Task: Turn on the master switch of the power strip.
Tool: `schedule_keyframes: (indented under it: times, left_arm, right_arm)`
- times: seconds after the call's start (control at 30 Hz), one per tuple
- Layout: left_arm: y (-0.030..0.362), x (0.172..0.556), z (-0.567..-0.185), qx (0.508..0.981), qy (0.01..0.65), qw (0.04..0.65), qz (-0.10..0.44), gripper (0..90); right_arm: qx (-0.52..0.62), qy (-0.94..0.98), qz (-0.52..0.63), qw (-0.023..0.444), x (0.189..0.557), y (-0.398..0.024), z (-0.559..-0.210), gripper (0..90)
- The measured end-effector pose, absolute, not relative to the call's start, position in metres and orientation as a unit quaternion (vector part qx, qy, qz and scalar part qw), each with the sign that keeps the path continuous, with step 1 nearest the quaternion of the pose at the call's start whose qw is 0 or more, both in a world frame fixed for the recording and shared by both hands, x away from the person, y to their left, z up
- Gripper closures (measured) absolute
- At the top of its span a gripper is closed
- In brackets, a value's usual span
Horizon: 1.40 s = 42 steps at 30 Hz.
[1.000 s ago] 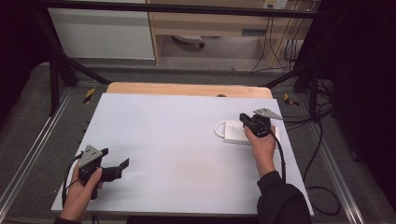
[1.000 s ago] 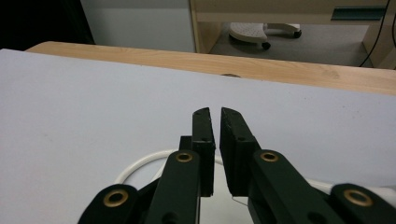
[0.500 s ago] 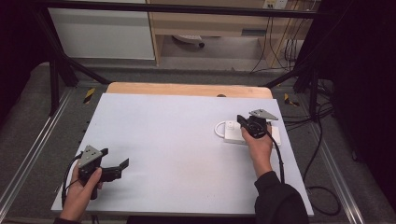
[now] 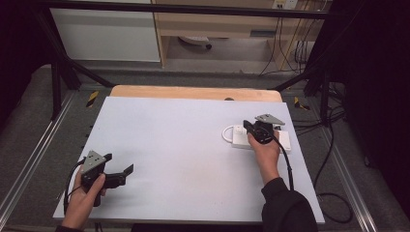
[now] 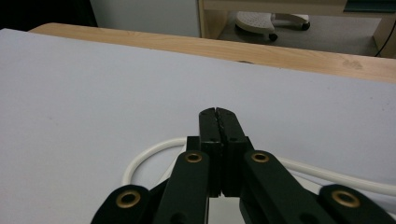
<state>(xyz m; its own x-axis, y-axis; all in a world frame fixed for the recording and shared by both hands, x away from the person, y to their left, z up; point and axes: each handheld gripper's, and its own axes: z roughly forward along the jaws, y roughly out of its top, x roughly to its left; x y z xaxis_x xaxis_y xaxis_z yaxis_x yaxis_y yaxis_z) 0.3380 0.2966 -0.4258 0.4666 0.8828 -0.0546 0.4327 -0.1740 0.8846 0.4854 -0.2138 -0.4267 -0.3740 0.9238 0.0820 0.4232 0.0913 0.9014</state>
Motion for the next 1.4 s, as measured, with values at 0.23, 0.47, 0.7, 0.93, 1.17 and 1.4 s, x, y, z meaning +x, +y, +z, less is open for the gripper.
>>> schedule_keyframes:
  times: [0.23,0.47,0.7,0.93,1.17,1.4]
  left_arm:
    - [0.297,0.338,-0.426,0.725,0.455,0.454,0.246,6.1]
    - [0.296,0.338,-0.426,0.726,0.454,0.454,0.246,6.1]
    - [0.296,0.338,-0.426,0.726,0.453,0.454,0.247,6.1]
    - [0.297,0.338,-0.426,0.726,0.453,0.455,0.247,6.1]
    - [0.296,0.338,-0.426,0.726,0.453,0.455,0.246,6.1]
    - [0.297,0.338,-0.426,0.726,0.452,0.455,0.246,6.1]
  right_arm:
    - [0.488,0.693,0.458,0.269,0.486,-0.209,-0.43,90.0]
    - [0.489,0.697,0.451,0.267,0.487,-0.209,-0.433,90.0]
    - [0.49,0.702,0.445,0.263,0.488,-0.205,-0.438,90.0]
    - [0.489,0.707,0.438,0.264,0.492,-0.202,-0.442,90.0]
    - [0.495,0.704,0.436,0.263,0.495,-0.202,-0.446,90.0]
    - [0.497,0.703,0.436,0.262,0.495,-0.198,-0.447,90.0]
